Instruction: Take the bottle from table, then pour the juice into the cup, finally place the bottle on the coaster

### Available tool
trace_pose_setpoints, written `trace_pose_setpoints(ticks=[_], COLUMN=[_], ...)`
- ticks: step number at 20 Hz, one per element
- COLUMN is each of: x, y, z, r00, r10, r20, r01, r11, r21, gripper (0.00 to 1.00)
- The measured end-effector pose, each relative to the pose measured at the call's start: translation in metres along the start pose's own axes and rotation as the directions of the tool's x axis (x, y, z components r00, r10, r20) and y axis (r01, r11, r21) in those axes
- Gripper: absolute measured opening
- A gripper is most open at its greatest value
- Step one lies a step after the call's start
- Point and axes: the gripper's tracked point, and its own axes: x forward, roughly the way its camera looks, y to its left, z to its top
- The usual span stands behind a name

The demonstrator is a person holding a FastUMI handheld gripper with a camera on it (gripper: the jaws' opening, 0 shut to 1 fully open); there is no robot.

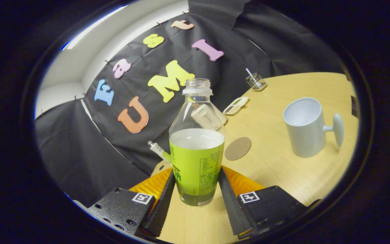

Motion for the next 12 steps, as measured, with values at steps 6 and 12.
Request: trace_pose_setpoints(ticks=[6, 12], x=[-0.002, -0.002], y=[0.005, 0.011], z=[0.008, 0.025], r00=[0.995, 0.982], r10=[0.097, 0.158], r20=[0.025, 0.1], r01=[-0.1, -0.185], r11=[0.972, 0.9], r21=[0.214, 0.394], gripper=[0.78, 0.78])
